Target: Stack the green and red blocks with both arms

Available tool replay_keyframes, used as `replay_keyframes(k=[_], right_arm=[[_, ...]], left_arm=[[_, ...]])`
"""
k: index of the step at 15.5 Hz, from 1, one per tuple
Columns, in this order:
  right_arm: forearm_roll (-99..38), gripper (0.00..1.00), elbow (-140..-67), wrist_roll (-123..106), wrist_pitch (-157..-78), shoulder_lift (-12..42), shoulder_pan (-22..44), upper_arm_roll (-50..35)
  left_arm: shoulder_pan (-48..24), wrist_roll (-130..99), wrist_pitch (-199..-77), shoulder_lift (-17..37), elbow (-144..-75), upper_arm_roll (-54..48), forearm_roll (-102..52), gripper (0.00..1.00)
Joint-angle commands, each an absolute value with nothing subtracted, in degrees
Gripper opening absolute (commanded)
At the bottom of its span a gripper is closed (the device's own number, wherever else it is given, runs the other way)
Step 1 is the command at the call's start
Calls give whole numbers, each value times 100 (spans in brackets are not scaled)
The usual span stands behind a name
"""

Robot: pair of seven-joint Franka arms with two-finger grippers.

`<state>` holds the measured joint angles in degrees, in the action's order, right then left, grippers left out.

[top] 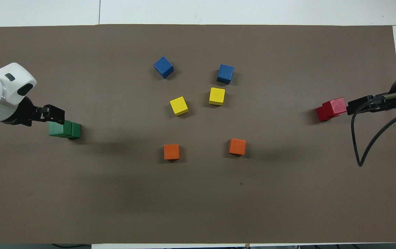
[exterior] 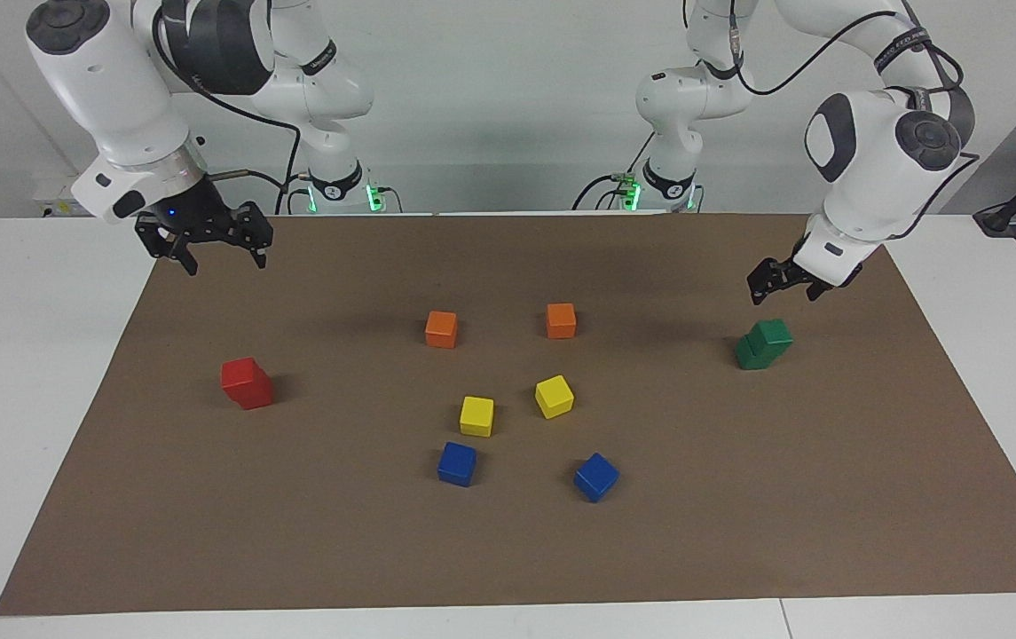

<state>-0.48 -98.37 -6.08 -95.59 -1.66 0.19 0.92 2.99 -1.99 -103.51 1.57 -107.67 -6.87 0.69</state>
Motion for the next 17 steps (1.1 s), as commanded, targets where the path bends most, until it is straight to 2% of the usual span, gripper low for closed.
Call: replay_keyframes(k=[1, 11, 17], right_arm=[[-70, 100, -9914, -483, -9519, -272, 35, 114], [-62, 100, -9958, -492, -9571, -290, 26, 114], [-62, 100, -10037, -483, -9606, -316, 26, 105]], left_arm=[[114, -281, -10250, 18, -10916, -598, 114, 100], [123, -842, -10063, -220, -10934, -668, 79, 100], [167, -237, -10073, -281, -10846, -668, 79, 100]])
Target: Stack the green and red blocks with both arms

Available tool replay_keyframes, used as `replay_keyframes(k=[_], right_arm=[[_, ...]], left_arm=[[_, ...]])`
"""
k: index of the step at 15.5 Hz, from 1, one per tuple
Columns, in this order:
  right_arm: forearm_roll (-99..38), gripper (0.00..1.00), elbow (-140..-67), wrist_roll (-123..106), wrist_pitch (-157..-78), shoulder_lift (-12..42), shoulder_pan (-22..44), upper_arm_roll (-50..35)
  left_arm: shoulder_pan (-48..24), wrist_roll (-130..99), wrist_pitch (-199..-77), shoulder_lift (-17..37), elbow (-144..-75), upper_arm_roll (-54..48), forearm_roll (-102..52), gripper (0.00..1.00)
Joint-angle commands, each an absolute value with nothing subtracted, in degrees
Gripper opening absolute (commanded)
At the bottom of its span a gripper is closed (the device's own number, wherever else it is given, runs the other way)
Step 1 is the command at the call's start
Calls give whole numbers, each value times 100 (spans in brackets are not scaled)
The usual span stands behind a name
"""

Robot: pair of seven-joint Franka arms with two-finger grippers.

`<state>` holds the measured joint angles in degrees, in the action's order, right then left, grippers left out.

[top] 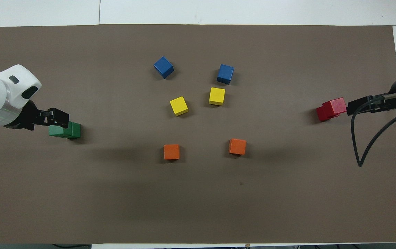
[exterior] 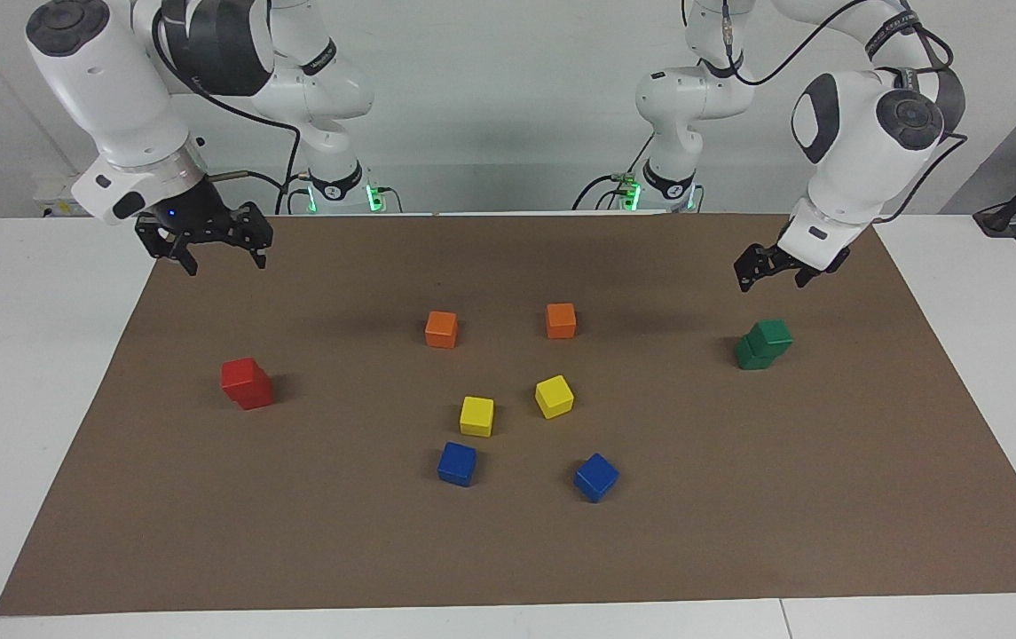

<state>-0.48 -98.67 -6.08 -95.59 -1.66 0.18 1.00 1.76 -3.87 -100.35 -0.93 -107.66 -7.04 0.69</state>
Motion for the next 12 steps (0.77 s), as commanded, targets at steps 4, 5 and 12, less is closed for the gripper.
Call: replay_keyframes(k=[4, 5, 12], right_arm=[[-62, 100, -10081, -492, -9624, -325, 18, 114], [-62, 100, -10090, -492, -9650, -325, 9, 114], [-70, 100, -10134, -492, -9677, -352, 0, 105]], left_arm=[[158, -255, -9774, -466, -10802, -694, 79, 100], [150, -264, -9686, -466, -10697, -712, 88, 100], [193, -255, -8720, -914, -10205, -694, 114, 100]])
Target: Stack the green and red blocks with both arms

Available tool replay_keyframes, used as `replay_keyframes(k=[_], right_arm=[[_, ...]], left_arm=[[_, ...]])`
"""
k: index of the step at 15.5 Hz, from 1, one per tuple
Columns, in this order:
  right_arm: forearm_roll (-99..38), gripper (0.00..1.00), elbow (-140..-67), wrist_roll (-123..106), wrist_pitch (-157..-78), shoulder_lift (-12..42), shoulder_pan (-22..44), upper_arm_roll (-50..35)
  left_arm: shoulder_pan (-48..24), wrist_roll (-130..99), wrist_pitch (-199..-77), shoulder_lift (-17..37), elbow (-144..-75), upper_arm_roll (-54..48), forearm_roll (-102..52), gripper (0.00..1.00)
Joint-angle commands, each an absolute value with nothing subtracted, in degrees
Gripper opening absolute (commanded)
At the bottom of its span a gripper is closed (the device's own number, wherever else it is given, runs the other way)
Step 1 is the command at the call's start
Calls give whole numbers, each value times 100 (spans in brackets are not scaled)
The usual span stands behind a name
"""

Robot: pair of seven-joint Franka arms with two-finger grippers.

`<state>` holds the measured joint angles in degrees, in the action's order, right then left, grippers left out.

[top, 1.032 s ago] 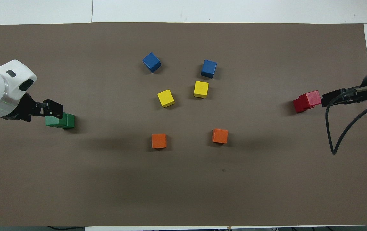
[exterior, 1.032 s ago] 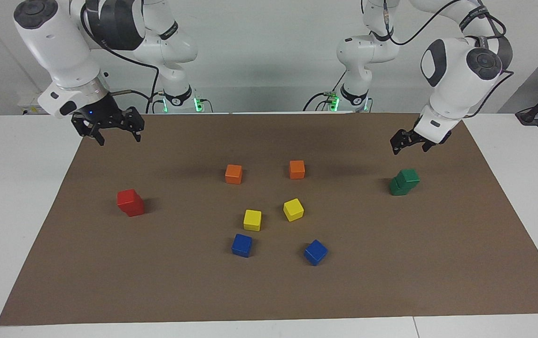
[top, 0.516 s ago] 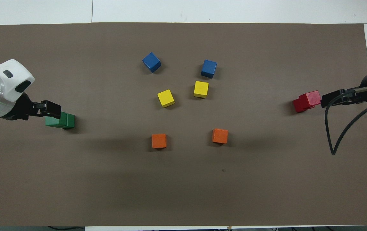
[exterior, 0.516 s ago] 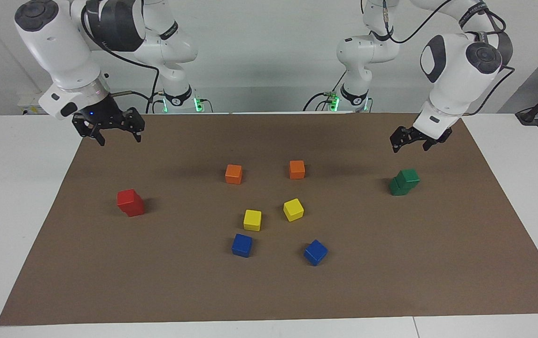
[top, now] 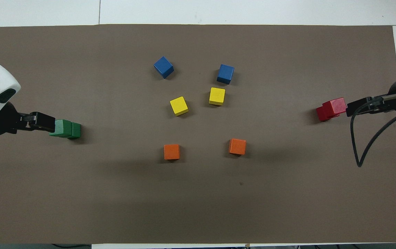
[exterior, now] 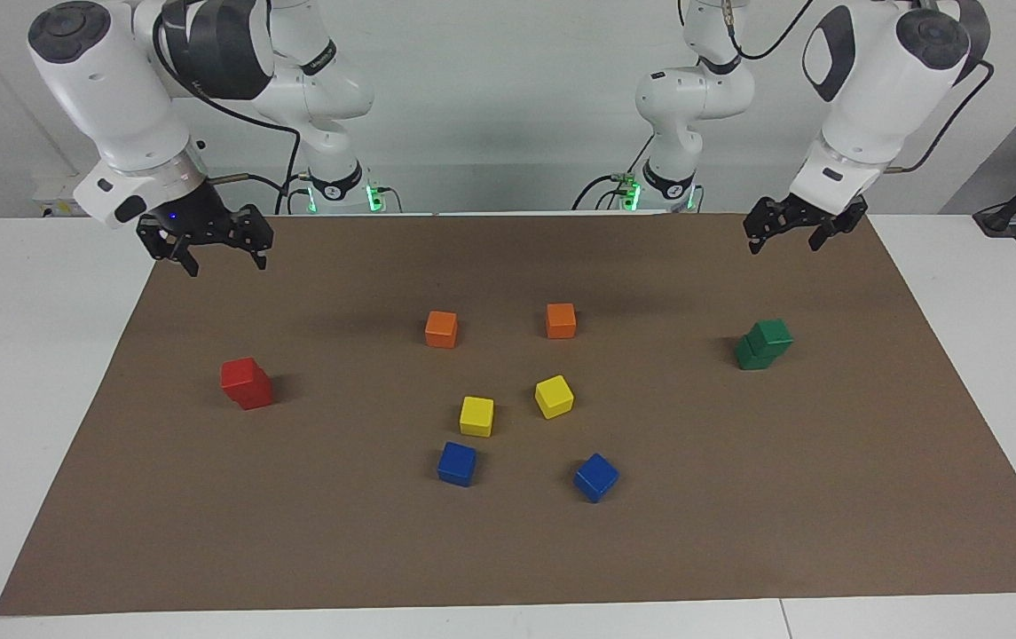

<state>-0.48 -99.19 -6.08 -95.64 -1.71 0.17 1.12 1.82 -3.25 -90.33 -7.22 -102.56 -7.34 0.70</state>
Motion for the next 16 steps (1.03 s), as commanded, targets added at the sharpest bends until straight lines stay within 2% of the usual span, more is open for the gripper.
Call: replay_keyframes(k=[1, 8, 10, 16], right_arm=[[-62, 100, -10134, -492, -9668, -352, 0, 105], [-62, 100, -10107, -492, -9650, -343, 0, 114], [-62, 100, -10107, -492, -9650, -343, 0, 105], [-62, 100, -10107, -492, -9642, -343, 9, 105]], left_arm=[[202, -281, -8606, -949, -10082, -712, 114, 100], [185, -246, -9202, -949, -10108, -791, 70, 100], [185, -290, -9736, -783, -10108, -800, 53, 100], [176, -290, -9430, -809, -10055, -896, 53, 100]])
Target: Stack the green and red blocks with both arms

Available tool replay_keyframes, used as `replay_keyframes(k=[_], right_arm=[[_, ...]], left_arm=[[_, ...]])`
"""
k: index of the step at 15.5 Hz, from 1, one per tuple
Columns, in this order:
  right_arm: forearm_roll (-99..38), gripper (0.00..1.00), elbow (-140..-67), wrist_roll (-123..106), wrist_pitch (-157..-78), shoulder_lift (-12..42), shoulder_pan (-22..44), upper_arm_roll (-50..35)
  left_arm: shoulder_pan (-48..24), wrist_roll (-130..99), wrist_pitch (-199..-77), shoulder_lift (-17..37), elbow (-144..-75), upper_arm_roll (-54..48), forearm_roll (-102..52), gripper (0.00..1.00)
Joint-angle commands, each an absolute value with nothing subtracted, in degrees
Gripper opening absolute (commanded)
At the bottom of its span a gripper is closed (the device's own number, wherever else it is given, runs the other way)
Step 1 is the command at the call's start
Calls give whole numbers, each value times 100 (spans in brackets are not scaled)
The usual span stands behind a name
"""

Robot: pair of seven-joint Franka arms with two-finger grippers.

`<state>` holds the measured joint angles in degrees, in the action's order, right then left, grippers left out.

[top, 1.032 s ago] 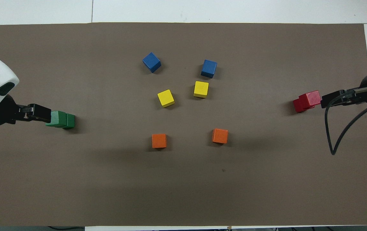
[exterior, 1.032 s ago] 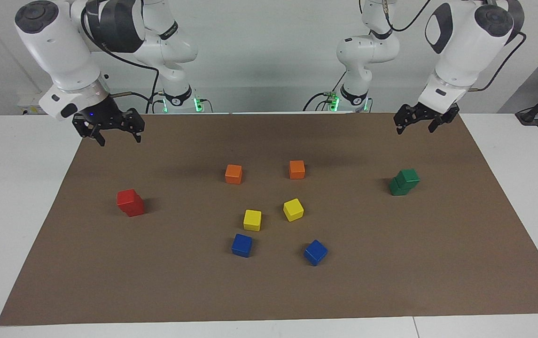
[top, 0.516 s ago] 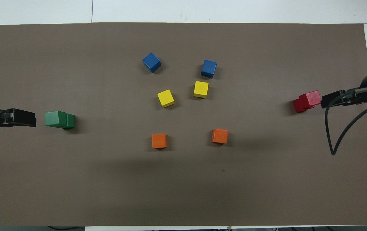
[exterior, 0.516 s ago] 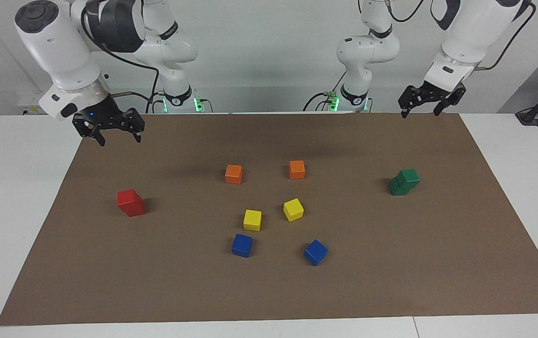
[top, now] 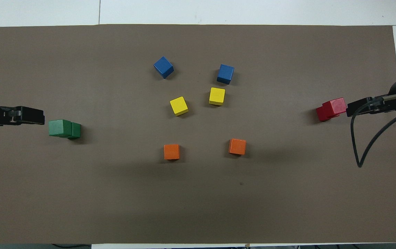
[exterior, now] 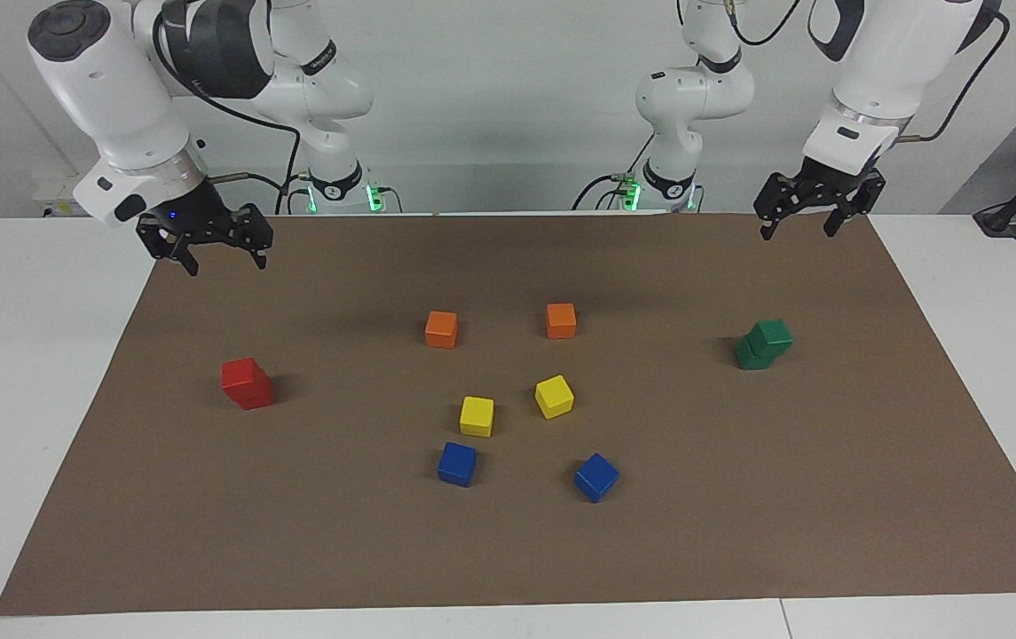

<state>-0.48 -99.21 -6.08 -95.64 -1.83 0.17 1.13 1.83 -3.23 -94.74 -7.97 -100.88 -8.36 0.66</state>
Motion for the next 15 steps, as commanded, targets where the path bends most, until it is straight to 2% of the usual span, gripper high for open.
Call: replay_keyframes(k=[1, 15], right_arm=[[-62, 100, -10107, -492, -9642, -343, 9, 105], [-62, 100, -10099, -492, -9633, -343, 0, 114]], left_arm=[[176, -299, -9552, -809, -10089, -896, 53, 100], [185, -299, -9703, -853, -10213, -861, 18, 100]])
